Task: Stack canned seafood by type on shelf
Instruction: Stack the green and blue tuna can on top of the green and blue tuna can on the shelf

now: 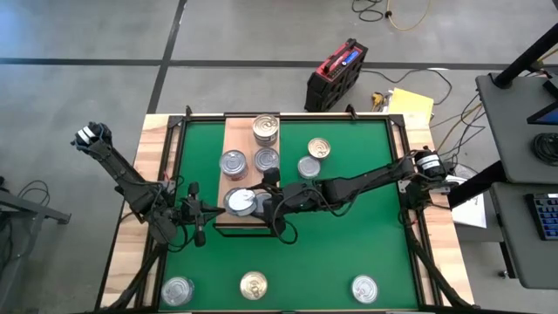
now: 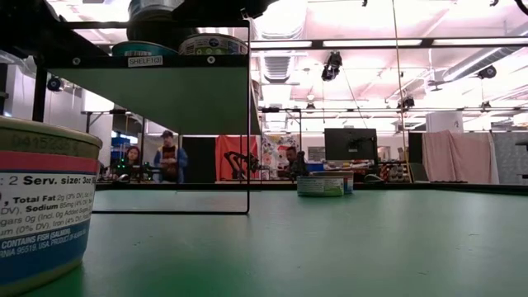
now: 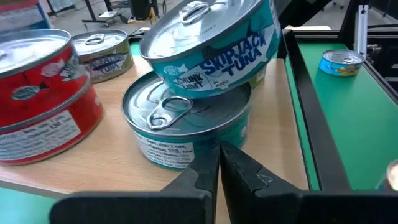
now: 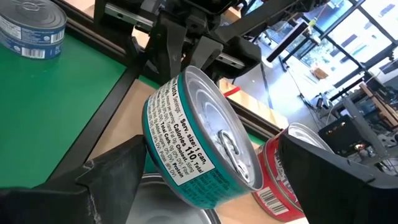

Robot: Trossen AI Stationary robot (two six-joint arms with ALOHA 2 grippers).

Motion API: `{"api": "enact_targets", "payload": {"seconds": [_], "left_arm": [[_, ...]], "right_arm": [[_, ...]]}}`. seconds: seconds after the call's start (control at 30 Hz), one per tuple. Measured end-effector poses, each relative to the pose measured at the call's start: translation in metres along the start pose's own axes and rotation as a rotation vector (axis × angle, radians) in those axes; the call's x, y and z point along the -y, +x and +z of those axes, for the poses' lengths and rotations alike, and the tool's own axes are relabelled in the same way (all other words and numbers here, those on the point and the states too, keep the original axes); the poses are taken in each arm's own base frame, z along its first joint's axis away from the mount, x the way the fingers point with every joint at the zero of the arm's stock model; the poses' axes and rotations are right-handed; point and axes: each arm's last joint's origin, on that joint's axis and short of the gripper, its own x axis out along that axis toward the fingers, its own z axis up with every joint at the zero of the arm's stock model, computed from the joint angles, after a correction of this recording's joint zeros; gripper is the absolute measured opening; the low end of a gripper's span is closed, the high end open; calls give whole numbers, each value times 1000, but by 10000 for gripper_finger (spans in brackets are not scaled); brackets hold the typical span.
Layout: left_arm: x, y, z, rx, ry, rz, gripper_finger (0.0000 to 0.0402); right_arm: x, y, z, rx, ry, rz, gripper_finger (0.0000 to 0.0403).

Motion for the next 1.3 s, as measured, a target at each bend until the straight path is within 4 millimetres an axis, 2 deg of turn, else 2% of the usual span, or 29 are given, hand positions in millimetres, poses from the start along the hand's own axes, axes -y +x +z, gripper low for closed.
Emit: {"api": "enact_targets", "payload": {"seconds": [0.37, 0.57, 0.7, 0.87, 1.0, 1.17, 1.3], "left_arm": [[2, -1, 3, -7, -22, -51, 0], [9, -6, 26, -2, -9, -141, 0], [8, -10, 36, -29, 19, -126, 0], [5, -13, 39, -75, 1, -91, 0], [4, -12, 37, -80, -8, -79, 0], [3, -12, 35, -87, -1, -74, 0], [3, -12, 35, -91, 6, -72, 0]], "right_arm": [[-1, 0, -2, -24, -1, 9, 353], [-1, 0, -3, -27, -7, 11, 350], [-3, -2, -2, -35, -13, 21, 347], [-3, -7, 4, -19, -13, 22, 350], [0, -18, 14, 14, 9, 15, 342], [13, -41, 26, 18, 147, 26, 317], [18, -55, 26, -27, 266, 87, 253]]}}
